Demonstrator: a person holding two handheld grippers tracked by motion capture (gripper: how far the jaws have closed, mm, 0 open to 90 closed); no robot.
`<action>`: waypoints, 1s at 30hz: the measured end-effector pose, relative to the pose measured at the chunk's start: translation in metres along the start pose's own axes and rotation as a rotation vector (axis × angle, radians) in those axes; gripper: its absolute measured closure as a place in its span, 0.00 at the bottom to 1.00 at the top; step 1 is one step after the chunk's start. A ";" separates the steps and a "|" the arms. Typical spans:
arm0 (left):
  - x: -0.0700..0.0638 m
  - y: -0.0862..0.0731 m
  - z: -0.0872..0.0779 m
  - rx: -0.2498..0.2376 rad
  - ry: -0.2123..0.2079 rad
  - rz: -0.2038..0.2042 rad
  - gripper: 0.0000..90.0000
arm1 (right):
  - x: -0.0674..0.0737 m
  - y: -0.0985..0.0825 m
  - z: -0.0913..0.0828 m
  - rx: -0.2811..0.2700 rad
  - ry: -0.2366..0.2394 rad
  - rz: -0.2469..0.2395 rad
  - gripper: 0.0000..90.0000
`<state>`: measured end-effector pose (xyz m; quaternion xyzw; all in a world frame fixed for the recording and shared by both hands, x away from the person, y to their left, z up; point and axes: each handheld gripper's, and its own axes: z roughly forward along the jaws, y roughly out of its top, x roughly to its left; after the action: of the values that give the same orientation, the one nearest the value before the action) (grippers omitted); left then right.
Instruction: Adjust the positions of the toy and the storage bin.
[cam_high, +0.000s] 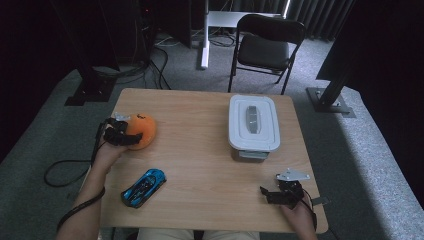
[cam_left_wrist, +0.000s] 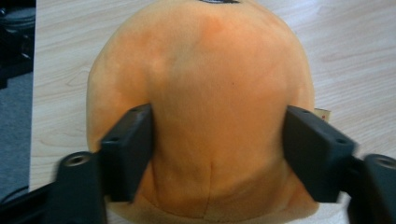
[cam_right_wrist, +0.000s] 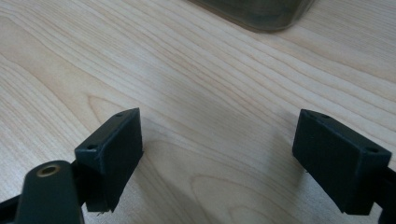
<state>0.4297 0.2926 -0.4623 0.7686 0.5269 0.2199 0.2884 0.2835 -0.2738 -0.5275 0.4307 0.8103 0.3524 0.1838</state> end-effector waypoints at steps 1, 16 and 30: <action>0.001 -0.003 -0.001 -0.008 -0.015 0.004 0.54 | 0.000 0.000 0.000 0.000 0.000 0.000 0.17; -0.016 -0.005 -0.046 -0.094 -0.149 0.229 0.74 | 0.000 0.000 0.000 0.000 -0.003 0.000 0.17; -0.025 -0.026 -0.043 -0.056 -0.250 0.305 0.63 | 0.000 0.000 0.000 0.000 -0.003 0.000 0.17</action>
<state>0.3760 0.2854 -0.4490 0.8525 0.3583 0.1785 0.3361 0.2836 -0.2741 -0.5275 0.4313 0.8099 0.3518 0.1850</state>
